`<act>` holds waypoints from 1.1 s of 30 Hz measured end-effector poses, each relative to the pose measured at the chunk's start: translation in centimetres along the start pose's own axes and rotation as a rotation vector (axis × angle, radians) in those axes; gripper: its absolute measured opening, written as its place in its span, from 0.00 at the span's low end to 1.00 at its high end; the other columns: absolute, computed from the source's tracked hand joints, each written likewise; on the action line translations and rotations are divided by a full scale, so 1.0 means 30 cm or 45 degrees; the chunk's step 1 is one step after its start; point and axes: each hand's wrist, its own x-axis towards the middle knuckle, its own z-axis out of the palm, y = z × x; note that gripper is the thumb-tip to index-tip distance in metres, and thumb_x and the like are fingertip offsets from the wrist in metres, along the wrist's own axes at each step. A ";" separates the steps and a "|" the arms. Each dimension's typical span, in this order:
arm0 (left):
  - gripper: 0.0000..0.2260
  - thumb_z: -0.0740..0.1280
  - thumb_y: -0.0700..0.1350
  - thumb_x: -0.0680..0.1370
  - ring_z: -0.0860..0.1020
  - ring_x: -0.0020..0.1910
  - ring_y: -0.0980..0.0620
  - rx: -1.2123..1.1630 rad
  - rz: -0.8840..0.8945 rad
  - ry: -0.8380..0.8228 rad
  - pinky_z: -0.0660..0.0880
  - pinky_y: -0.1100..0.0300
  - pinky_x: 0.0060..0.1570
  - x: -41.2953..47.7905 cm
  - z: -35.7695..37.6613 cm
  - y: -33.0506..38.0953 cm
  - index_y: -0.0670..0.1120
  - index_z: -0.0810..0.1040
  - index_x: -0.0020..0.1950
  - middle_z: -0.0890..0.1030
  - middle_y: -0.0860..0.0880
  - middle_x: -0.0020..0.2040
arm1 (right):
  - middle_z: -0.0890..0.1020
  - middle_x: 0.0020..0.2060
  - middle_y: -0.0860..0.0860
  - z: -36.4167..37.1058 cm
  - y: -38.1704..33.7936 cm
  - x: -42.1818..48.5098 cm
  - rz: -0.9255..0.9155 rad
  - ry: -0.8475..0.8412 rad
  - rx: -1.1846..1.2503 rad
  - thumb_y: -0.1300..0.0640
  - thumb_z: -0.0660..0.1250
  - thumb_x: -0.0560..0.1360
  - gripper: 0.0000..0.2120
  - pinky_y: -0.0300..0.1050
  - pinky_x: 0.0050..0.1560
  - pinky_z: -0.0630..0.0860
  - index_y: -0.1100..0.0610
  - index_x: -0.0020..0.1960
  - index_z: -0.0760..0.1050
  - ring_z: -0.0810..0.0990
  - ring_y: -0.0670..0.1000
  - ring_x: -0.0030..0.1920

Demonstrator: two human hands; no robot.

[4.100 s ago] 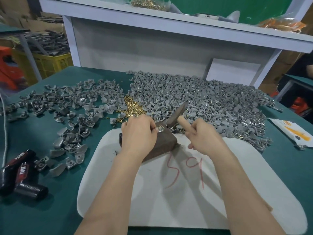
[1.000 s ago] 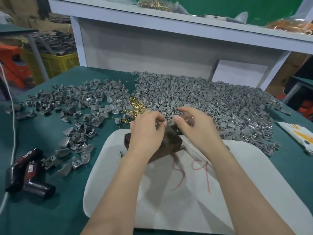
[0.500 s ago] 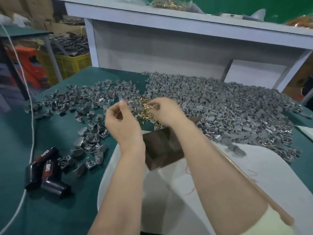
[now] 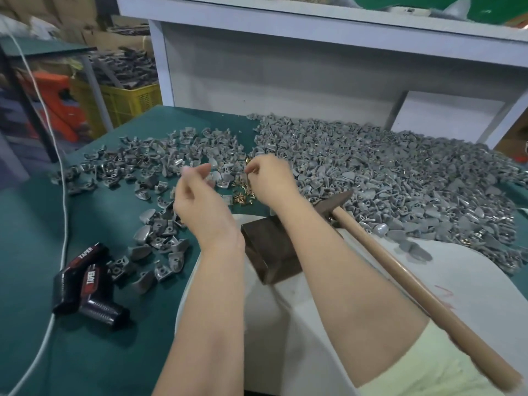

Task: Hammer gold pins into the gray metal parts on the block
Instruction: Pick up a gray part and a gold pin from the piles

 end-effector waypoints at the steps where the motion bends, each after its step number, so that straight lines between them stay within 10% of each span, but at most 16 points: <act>1: 0.11 0.59 0.45 0.81 0.75 0.45 0.56 0.061 0.031 -0.074 0.70 0.65 0.50 -0.007 0.004 -0.002 0.51 0.77 0.42 0.79 0.55 0.44 | 0.82 0.51 0.50 -0.040 0.000 -0.008 0.003 0.034 0.135 0.62 0.62 0.77 0.10 0.43 0.53 0.75 0.54 0.52 0.81 0.79 0.49 0.49; 8: 0.09 0.64 0.40 0.79 0.80 0.52 0.54 0.344 -0.027 -0.741 0.76 0.60 0.53 -0.055 0.025 -0.017 0.51 0.77 0.56 0.83 0.48 0.52 | 0.84 0.40 0.49 -0.265 -0.017 -0.126 -0.153 -0.040 0.496 0.59 0.68 0.75 0.03 0.40 0.44 0.76 0.55 0.48 0.76 0.81 0.47 0.41; 15: 0.06 0.65 0.41 0.78 0.77 0.37 0.60 0.166 0.029 -0.421 0.72 0.64 0.41 -0.019 0.005 0.000 0.49 0.79 0.44 0.81 0.53 0.40 | 0.83 0.41 0.49 -0.195 -0.021 -0.109 -0.132 -0.052 0.641 0.58 0.66 0.76 0.04 0.39 0.47 0.77 0.54 0.46 0.79 0.80 0.44 0.41; 23: 0.05 0.61 0.40 0.81 0.76 0.34 0.60 -0.162 -0.045 -0.068 0.71 0.66 0.37 0.020 -0.014 0.016 0.46 0.74 0.54 0.78 0.52 0.39 | 0.77 0.44 0.54 0.037 -0.017 -0.004 0.080 -0.400 -0.390 0.65 0.62 0.73 0.07 0.46 0.44 0.73 0.62 0.49 0.76 0.74 0.56 0.41; 29: 0.06 0.63 0.40 0.80 0.77 0.37 0.60 -0.102 -0.082 -0.133 0.71 0.67 0.36 -0.003 -0.001 0.010 0.51 0.76 0.49 0.80 0.53 0.40 | 0.78 0.55 0.59 0.061 -0.037 -0.001 0.126 -0.407 -0.357 0.67 0.61 0.73 0.12 0.47 0.44 0.70 0.64 0.55 0.75 0.78 0.60 0.52; 33: 0.06 0.66 0.38 0.78 0.76 0.43 0.56 0.011 -0.072 -0.268 0.72 0.62 0.45 -0.027 0.012 -0.004 0.49 0.78 0.46 0.79 0.52 0.43 | 0.79 0.52 0.59 0.043 -0.026 -0.009 0.144 -0.429 -0.318 0.65 0.61 0.74 0.03 0.45 0.43 0.70 0.60 0.42 0.72 0.75 0.57 0.45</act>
